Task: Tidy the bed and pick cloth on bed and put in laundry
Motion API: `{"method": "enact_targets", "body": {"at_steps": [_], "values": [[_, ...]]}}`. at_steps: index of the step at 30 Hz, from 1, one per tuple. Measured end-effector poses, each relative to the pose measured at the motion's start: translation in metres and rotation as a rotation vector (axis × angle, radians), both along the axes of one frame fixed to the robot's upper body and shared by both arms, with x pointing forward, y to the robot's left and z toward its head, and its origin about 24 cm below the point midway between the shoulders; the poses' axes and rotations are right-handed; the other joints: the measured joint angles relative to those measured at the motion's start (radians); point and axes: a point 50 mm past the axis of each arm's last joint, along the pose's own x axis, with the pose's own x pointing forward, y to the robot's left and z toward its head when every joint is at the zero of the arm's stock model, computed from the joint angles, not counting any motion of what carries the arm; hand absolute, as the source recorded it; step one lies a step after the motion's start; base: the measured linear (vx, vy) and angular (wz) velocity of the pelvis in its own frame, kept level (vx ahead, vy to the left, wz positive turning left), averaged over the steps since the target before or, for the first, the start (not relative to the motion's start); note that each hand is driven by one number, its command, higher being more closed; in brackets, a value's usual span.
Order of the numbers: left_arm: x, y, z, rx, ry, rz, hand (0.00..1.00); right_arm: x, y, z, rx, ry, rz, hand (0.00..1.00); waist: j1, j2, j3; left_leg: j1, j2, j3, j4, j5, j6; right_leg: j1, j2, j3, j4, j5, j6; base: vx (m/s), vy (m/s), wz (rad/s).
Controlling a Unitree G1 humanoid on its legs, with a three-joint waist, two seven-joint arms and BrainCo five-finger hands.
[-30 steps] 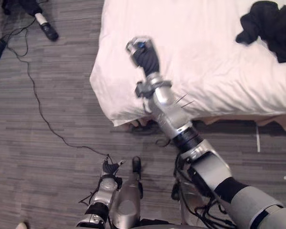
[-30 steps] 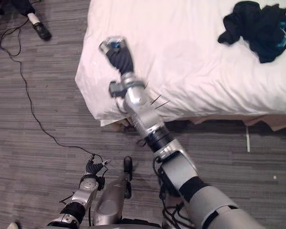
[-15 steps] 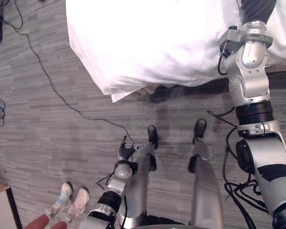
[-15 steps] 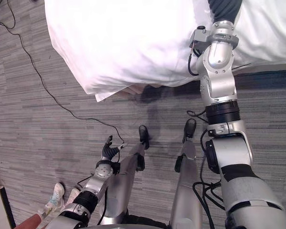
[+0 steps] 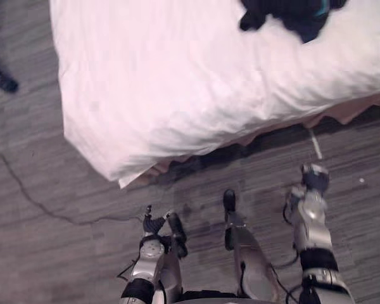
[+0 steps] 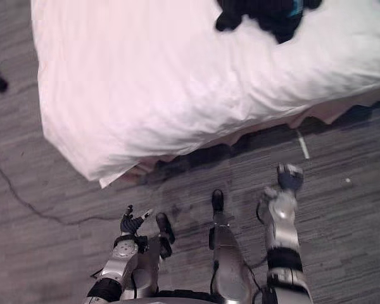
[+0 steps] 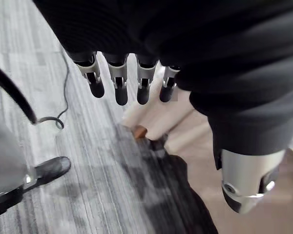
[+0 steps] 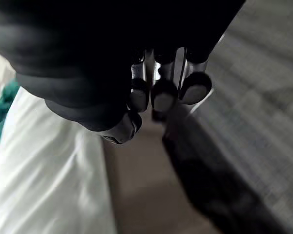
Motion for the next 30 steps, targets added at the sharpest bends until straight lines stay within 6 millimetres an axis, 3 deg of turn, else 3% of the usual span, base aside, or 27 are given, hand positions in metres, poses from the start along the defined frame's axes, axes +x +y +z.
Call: {"method": "enact_targets", "body": {"at_steps": [3, 6, 9, 10, 12, 13, 14, 16, 19, 20, 21, 22, 23, 24, 25, 26, 27, 29, 30], "values": [[-0.004, 0.018, -0.003, 0.051, 0.029, -0.007, 0.00, -0.056, -0.006, -0.060, 0.051, 0.270, -0.063, 0.00, -0.030, -0.024, -0.084, 0.050, -0.007, -0.008, -0.037, 0.000, 0.000, 0.057, -0.001, -0.007, -0.036, -0.004, 0.005, 0.08, 0.057, 0.03], [-0.015, 0.029, -0.015, 0.067, 0.114, -0.002, 0.00, -0.114, 0.008, -0.105, 0.164, 0.501, -0.092, 0.00, -0.039, -0.044, -0.145, 0.096, -0.011, -0.007, -0.052, -0.009, -0.002, 0.103, 0.000, -0.008, -0.052, -0.009, 0.011, 0.06, 0.042, 0.02], [-0.029, 0.031, -0.027, 0.083, 0.201, -0.032, 0.00, -0.144, 0.024, -0.127, 0.221, 0.637, -0.066, 0.00, -0.059, -0.047, -0.170, 0.145, -0.019, 0.052, -0.050, -0.028, -0.002, 0.124, 0.005, 0.033, -0.051, -0.011, 0.014, 0.01, 0.059, -0.35], [-0.032, 0.032, -0.029, 0.088, 0.217, -0.038, 0.00, -0.146, 0.026, -0.128, 0.225, 0.648, -0.054, 0.00, -0.066, -0.046, -0.170, 0.156, -0.011, 0.077, -0.052, -0.030, 0.000, 0.118, 0.004, 0.027, -0.057, -0.030, 0.008, -0.06, 0.059, -0.90], [-0.041, 0.029, -0.035, 0.095, 0.260, -0.059, 0.00, -0.144, 0.031, -0.131, 0.226, 0.670, -0.018, 0.00, -0.074, -0.019, -0.186, 0.179, 0.010, 0.192, -0.071, -0.034, -0.003, 0.089, -0.058, -0.275, -0.020, -0.109, -0.079, -0.05, 0.060, -1.49], [-0.042, 0.033, -0.036, 0.113, 0.274, -0.075, 0.00, -0.139, 0.037, -0.134, 0.236, 0.683, 0.021, 0.00, -0.075, -0.015, -0.194, 0.196, 0.025, 0.278, -0.077, -0.036, -0.010, 0.070, -0.125, -0.583, 0.045, -0.148, -0.125, 0.03, 0.074, -2.02], [-0.042, 0.036, -0.035, 0.133, 0.277, -0.093, 0.00, -0.136, 0.041, -0.135, 0.238, 0.692, 0.043, 0.00, -0.081, -0.012, -0.197, 0.213, 0.033, 0.339, -0.077, -0.038, -0.020, 0.081, -0.178, -0.799, 0.094, -0.172, -0.159, 0.06, 0.044, -1.91], [-0.042, 0.039, -0.036, 0.173, 0.297, -0.136, 0.00, -0.133, 0.042, -0.135, 0.226, 0.698, 0.054, 0.00, -0.082, -0.015, -0.206, 0.264, 0.033, 0.453, -0.075, -0.044, -0.039, 0.109, -0.203, -0.974, 0.133, -0.142, -0.146, 0.11, -0.042, -1.97], [-0.041, 0.031, -0.040, 0.172, 0.325, -0.208, 0.00, -0.138, 0.041, -0.138, 0.223, 0.717, 0.056, 0.00, -0.089, 0.000, -0.210, 0.340, 0.081, 0.537, 0.013, -0.032, -0.059, 0.091, -0.120, -0.811, 0.144, -0.168, -0.143, 0.22, -0.184, -2.11], [-0.037, 0.027, -0.039, 0.174, 0.319, -0.231, 0.00, -0.143, 0.043, -0.139, 0.217, 0.733, 0.073, 0.00, -0.088, -0.005, -0.214, 0.336, 0.170, 0.529, 0.248, -0.026, -0.059, 0.103, -0.081, -0.727, 0.150, -0.189, -0.148, 0.24, -0.200, -1.62], [-0.038, 0.027, -0.040, 0.179, 0.318, -0.235, 0.00, -0.143, 0.046, -0.139, 0.214, 0.738, 0.089, 0.00, -0.085, -0.004, -0.214, 0.320, 0.226, 0.503, 0.379, 0.001, -0.036, 0.116, -0.058, -0.687, 0.137, -0.193, -0.153, 0.34, -0.227, -2.04], [-0.041, 0.027, -0.041, 0.175, 0.325, -0.233, 0.00, -0.140, 0.047, -0.139, 0.200, 0.739, 0.114, 0.00, -0.083, 0.002, -0.216, 0.253, 0.311, 0.387, 0.616, 0.045, 0.072, 0.142, -0.019, -0.619, 0.108, -0.203, -0.168, 0.20, -0.080, -1.84], [-0.041, 0.024, -0.042, 0.164, 0.326, -0.231, 0.00, -0.137, 0.048, -0.138, 0.186, 0.735, 0.132, 0.00, -0.080, 0.003, -0.214, 0.163, 0.326, 0.241, 0.769, -0.009, 0.124, 0.156, 0.008, -0.557, 0.102, -0.212, -0.177, 0.30, -0.097, -2.31], [-0.044, 0.020, -0.043, 0.152, 0.332, -0.228, 0.00, -0.134, 0.050, -0.136, 0.168, 0.733, 0.158, 0.00, -0.074, -0.001, -0.206, 0.046, 0.287, 0.044, 0.876, -0.061, 0.100, 0.198, 0.037, -0.480, 0.082, -0.218, -0.177, 0.24, -0.011, -2.27], [-0.050, 0.018, -0.046, 0.145, 0.349, -0.230, 0.00, -0.135, 0.051, -0.137, 0.159, 0.742, 0.172, 0.00, -0.053, -0.013, -0.199, -0.015, 0.228, -0.070, 0.866, -0.094, 0.073, 0.242, 0.056, -0.402, 0.065, -0.222, -0.175, 0.25, 0.017, -1.98], [-0.055, 0.018, -0.048, 0.144, 0.358, -0.229, 0.00, -0.135, 0.052, -0.137, 0.153, 0.748, 0.183, 0.00, -0.045, -0.021, -0.196, -0.042, 0.200, -0.115, 0.839, -0.103, 0.065, 0.262, 0.062, -0.369, 0.055, -0.222, -0.174, 0.30, 0.101, -1.90], [-0.058, 0.017, -0.048, 0.124, 0.353, -0.207, 0.00, -0.136, 0.052, -0.138, 0.143, 0.758, 0.195, 0.00, -0.023, -0.028, -0.193, -0.104, 0.142, -0.214, 0.726, -0.113, 0.065, 0.291, 0.069, -0.305, 0.032, -0.211, -0.146, 0.24, 0.111, -1.39], [-0.054, 0.016, -0.046, 0.131, 0.323, -0.199, 0.00, -0.136, 0.050, -0.138, 0.138, 0.763, 0.205, 0.00, -0.002, -0.028, -0.193, -0.152, 0.078, -0.279, 0.487, -0.108, 0.057, 0.307, 0.069, -0.241, 0.008, -0.211, -0.108, 0.24, 0.153, -1.41], [-0.054, 0.016, -0.045, 0.127, 0.312, -0.187, 0.00, -0.136, 0.049, -0.138, 0.118, 0.772, 0.224, 0.00, 0.001, -0.022, -0.195, -0.164, 0.047, -0.306, 0.314, -0.088, 0.030, 0.320, 0.069, -0.197, -0.021, -0.202, -0.091, 0.26, 0.190, -1.37]]}}
